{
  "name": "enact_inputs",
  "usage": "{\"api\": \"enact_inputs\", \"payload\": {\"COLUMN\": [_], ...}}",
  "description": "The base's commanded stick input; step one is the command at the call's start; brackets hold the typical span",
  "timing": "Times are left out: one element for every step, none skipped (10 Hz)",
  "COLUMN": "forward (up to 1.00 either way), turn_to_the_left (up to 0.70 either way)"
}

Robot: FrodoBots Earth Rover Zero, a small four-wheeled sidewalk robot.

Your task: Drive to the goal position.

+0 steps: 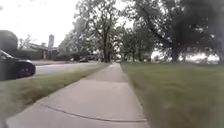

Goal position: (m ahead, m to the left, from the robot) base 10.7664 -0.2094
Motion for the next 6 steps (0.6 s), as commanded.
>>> {"api": "enact_inputs", "payload": {"forward": [1.0, 1.0, 1.0, 1.0, 1.0, 1.0], "turn_to_the_left": [0.0, 0.0, 0.0, 0.0, 0.0, 0.0]}}
